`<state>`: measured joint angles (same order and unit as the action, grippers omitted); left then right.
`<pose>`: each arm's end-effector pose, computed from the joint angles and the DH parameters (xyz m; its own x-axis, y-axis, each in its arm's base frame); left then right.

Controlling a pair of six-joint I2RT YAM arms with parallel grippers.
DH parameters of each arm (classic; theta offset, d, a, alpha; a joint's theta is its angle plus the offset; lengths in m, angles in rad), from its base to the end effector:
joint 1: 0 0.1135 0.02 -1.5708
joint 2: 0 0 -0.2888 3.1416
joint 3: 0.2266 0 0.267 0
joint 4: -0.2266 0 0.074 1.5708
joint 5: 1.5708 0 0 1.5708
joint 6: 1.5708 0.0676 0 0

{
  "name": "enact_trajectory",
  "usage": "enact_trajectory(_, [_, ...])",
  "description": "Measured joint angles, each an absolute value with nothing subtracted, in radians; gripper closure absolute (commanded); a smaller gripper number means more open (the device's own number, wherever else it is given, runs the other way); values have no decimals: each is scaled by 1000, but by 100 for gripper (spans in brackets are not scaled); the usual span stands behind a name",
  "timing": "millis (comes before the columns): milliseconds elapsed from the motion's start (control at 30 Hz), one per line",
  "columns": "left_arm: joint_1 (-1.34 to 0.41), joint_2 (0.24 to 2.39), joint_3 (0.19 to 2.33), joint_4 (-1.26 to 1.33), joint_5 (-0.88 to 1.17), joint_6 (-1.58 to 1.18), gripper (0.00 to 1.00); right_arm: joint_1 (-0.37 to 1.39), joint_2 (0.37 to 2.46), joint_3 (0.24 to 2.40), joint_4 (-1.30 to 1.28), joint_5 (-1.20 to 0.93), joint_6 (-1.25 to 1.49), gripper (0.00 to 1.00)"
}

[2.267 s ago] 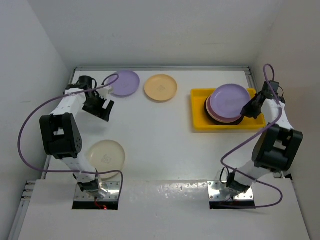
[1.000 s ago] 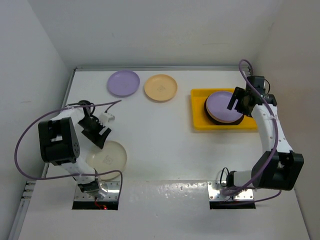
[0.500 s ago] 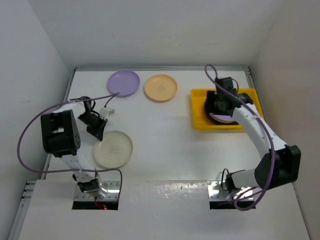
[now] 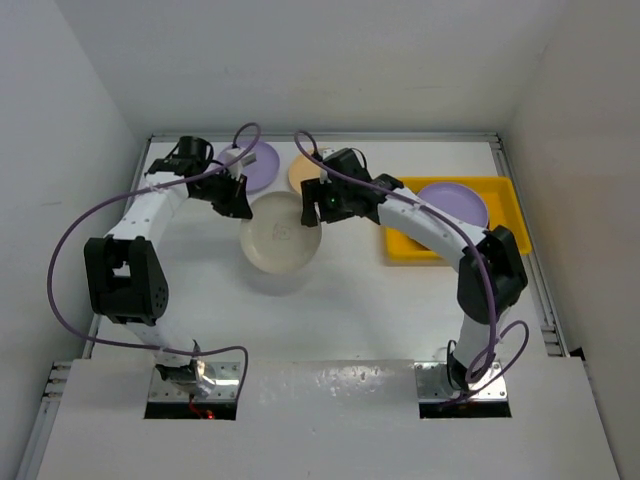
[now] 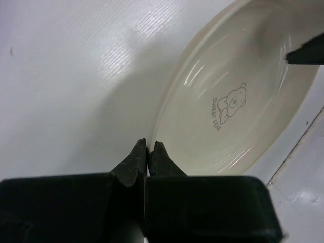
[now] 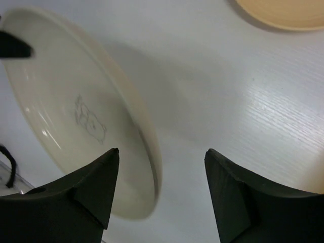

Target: Place the plates into the plastic bin on the countertop

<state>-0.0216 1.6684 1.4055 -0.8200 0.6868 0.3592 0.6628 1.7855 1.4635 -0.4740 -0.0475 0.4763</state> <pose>0.3731 -0.0509 0.2797 -0.7164 0.2874 -0.6357 0.6043 0.7110 -0.3596 0.3499 0.2772 0.2691 -0.7944 -0.0391 -0.6062 -0.3112 0.8832 0.3509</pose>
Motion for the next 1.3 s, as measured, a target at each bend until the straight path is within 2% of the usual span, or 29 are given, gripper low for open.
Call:
enact_trajectory(33, [-27,1667,1408,-820,693,350,100,663,1803,1475,-457,-56,490,44])
enact_trajectory(100, [-30,1666,1409,-822,696,335,100,663,1828,1481,-432,-63,512,59])
enact_trajectory(133, [-30,1666,1409,-822,696,328,100,662,1837,1481,-426,-64,524,77])
enact_trajectory(233, [-30,1666,1409,-820,692,318,100,662,1868,1483,-420,-65,551,100])
enact_trajectory(333, [-30,1666,1411,-810,678,312,40,661,1873,1483,-428,-72,563,100])
enact_trajectory(367, [-30,1666,1413,-807,674,315,23,662,1872,1483,-428,-62,564,100])
enact_trajectory(400, [-31,1666,1417,-810,670,306,0,656,1871,1480,-431,-48,572,100])
enact_trajectory(567, [-25,1666,1450,-823,601,287,0,492,1773,1352,-447,-19,609,100])
enact_trajectory(800, [17,1662,1472,-821,513,287,0,-145,1467,1104,-475,-33,662,100])
enact_trajectory(900, [23,1662,1472,-820,508,287,0,-318,1433,1083,-493,-58,663,100])
enact_trajectory(967, [28,1662,1472,-821,509,287,0,-367,1441,1083,-501,-88,662,100])
enact_trajectory(1100, [28,1662,1472,-821,509,287,0,-418,1510,1096,-514,-147,662,87])
enact_trajectory(1200, [28,1662,1472,-821,507,291,0,-430,1596,1135,-538,-170,654,50])
enact_trajectory(1233, [28,1662,1472,-821,504,292,0,-430,1617,1143,-545,-169,649,34])
enact_trajectory(1300, [28,1662,1472,-821,499,298,0,-429,1633,1145,-562,-164,638,23])
